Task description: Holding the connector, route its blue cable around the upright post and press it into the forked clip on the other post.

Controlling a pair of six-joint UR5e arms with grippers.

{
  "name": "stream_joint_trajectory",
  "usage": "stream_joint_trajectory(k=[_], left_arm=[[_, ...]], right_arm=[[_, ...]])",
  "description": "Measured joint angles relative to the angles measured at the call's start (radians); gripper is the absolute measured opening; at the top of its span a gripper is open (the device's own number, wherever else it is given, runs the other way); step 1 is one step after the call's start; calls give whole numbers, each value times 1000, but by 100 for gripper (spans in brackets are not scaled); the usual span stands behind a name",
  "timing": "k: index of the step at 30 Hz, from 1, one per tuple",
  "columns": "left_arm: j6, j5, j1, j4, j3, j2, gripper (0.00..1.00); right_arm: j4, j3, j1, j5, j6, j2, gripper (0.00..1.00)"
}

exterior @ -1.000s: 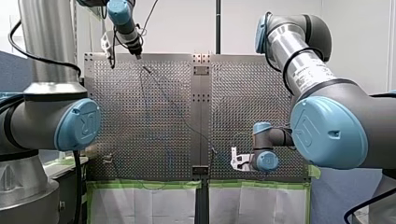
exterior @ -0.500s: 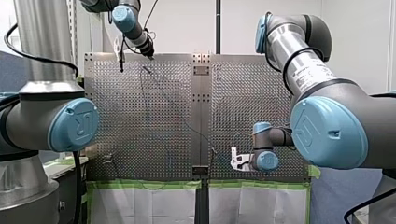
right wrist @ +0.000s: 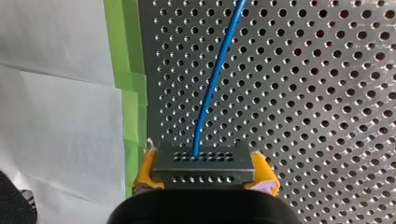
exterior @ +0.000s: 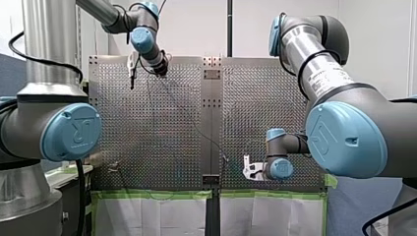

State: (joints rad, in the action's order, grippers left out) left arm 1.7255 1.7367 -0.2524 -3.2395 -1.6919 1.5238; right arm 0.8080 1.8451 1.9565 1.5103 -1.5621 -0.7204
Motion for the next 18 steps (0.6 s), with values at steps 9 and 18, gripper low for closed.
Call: stream_joint_trajectory(k=[9,18], left_arm=[[-73,73,-27,74,2,66,98],[-164,164,-35,165,2,100,98]], right_arm=[[3,-1,0,1,-4,0,0],[5,0,0,1,-4,0,0]])
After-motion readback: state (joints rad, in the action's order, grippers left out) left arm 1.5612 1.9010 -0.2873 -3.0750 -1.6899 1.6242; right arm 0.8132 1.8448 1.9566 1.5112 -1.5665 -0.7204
